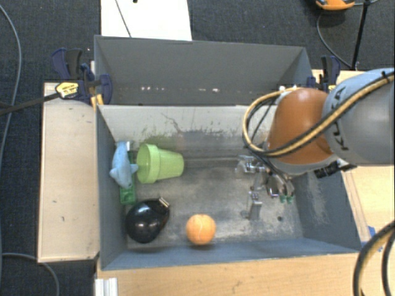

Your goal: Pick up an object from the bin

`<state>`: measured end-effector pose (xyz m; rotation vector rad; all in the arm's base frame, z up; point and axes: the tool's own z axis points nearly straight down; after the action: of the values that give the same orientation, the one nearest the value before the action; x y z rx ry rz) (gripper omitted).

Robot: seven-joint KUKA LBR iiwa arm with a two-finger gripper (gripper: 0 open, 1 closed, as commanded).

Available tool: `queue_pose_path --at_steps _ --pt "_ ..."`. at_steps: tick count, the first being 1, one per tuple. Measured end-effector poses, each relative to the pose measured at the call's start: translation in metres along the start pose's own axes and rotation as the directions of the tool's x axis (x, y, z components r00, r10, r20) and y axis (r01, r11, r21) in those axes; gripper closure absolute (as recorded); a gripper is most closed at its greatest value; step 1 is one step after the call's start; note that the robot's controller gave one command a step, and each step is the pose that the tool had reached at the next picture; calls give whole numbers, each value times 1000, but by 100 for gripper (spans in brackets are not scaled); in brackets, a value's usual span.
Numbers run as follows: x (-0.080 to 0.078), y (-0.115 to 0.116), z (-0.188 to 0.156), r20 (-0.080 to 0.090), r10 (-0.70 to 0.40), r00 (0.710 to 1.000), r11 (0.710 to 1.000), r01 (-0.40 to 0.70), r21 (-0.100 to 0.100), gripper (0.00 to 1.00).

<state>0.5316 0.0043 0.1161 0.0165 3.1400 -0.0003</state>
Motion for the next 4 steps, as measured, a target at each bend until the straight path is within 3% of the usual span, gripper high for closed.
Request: queue_pose_path --at_steps 1,2,3,4 --pt "35 16 37 4 -11 1000 1000 11 -5 0" --pt "44 27 45 1 -177 984 984 177 1 0" --pt "48 47 44 10 -359 933 933 359 -1 0" --pt "46 99 45 7 -438 899 899 438 1 0"
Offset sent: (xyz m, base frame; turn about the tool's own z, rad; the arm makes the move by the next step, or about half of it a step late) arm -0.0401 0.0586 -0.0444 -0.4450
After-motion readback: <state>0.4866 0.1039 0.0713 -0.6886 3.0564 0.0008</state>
